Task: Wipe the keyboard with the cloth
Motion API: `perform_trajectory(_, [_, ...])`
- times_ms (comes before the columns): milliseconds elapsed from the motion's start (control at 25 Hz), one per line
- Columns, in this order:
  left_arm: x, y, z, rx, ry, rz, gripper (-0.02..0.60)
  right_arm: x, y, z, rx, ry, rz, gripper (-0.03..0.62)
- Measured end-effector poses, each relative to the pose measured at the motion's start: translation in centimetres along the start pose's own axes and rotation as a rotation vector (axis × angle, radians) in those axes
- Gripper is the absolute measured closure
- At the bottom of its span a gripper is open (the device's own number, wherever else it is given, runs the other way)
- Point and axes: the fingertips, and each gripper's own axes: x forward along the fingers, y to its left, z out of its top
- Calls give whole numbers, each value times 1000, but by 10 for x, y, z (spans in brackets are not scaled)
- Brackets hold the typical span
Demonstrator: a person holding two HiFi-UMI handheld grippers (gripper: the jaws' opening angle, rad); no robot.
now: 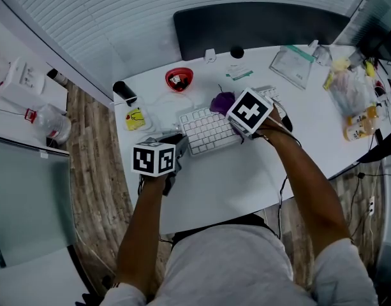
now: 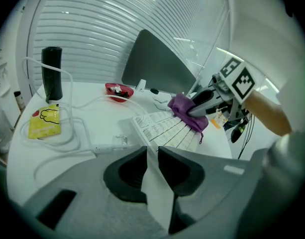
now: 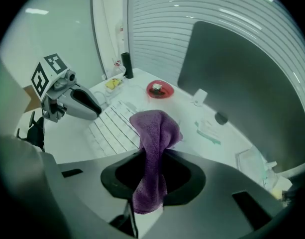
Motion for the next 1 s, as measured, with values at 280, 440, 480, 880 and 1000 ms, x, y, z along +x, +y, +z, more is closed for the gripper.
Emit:
perform_trajectory(280, [1, 0, -1, 1, 9, 7, 500, -16, -80, -71, 164, 40, -72, 505])
perform_trajectory(440, [1, 0, -1, 2, 15, 8, 500, -25, -110, -101, 246, 51, -101, 505])
perform_trajectory(480, [1, 0, -1, 2, 16, 7, 500, -26, -114, -106, 260, 52, -105, 505])
perform_trajectory(880, [2, -2, 0, 14, 14, 5, 509, -51, -29, -49, 214, -122, 9, 505])
perform_trajectory(1000, [1, -2, 0, 16, 12, 2, 509, -43, 27, -11, 178, -181, 98, 505])
